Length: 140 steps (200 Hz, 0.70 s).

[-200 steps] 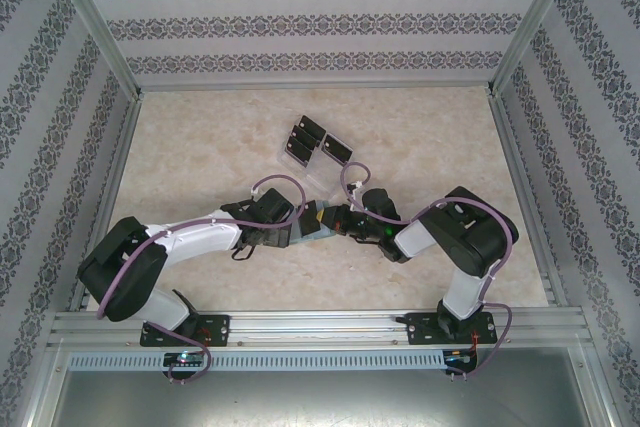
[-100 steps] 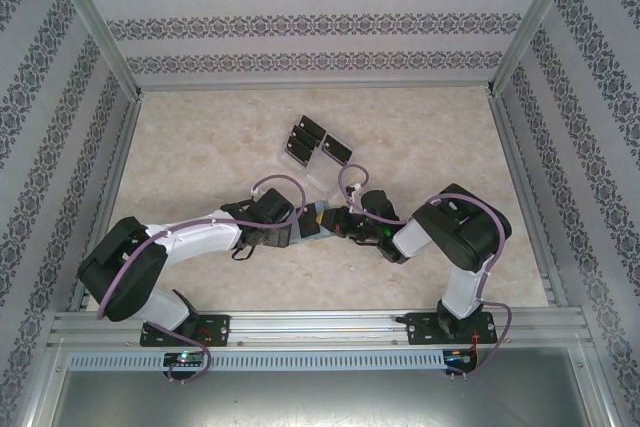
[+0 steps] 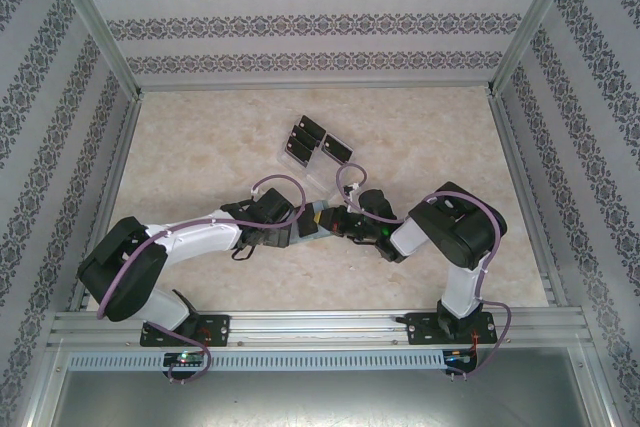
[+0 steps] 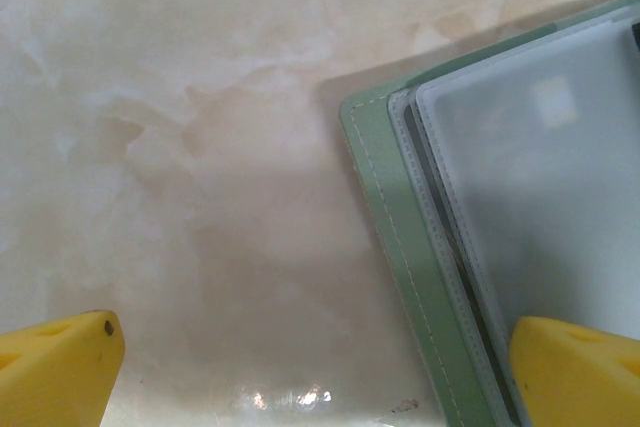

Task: Put the credit cards into the card holder
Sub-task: Insert the credit card into the card slot.

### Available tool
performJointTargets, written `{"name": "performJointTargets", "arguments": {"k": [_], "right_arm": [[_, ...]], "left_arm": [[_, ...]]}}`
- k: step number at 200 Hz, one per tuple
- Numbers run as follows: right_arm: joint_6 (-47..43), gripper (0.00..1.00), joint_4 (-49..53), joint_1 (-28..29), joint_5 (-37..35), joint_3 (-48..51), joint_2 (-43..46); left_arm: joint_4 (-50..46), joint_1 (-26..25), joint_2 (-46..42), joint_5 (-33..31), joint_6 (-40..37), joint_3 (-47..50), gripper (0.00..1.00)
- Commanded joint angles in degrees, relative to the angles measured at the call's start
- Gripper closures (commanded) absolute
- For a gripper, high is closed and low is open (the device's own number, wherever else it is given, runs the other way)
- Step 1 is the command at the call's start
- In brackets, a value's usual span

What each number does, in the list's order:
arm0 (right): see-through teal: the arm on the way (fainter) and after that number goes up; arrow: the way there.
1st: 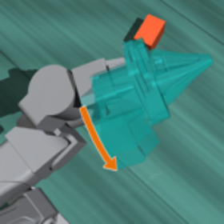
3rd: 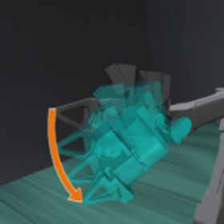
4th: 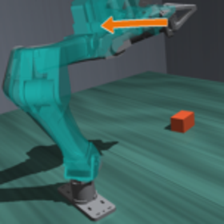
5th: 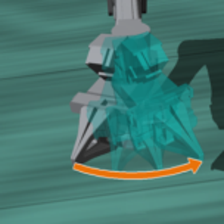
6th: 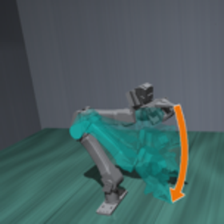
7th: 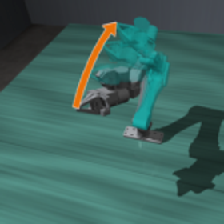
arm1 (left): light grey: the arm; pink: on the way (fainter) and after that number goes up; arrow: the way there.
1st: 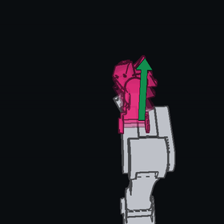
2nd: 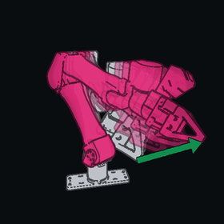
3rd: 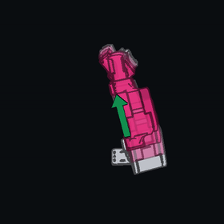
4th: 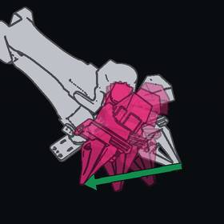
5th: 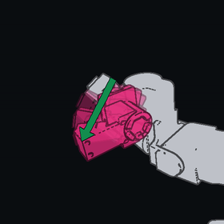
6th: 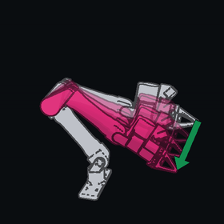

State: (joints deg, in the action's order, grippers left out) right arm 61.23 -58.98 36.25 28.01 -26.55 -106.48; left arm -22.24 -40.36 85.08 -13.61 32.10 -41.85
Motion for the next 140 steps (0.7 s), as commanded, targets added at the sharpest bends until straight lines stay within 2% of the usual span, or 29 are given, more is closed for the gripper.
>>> {"name": "performJointTargets", "arguments": {"k": [1,86,140], "right_arm": [[-0.7,1.0,-0.8,-0.1,1.3,-1.2,-0.8],[-5.0,1.0,4.6,-1.2,2.7,-2.9,-1.4],[-4.8,1.0,4.7,-0.4,3.5,-3.7,-2.5]], "left_arm": [[-0.7,0.4,0.5,-0.8,-0.3,1.0,0.0],[-0.7,0.5,0.4,-0.8,-0.4,0.9,0.0],[-0.7,0.5,0.3,-0.8,-0.4,0.6,0.0]]}}
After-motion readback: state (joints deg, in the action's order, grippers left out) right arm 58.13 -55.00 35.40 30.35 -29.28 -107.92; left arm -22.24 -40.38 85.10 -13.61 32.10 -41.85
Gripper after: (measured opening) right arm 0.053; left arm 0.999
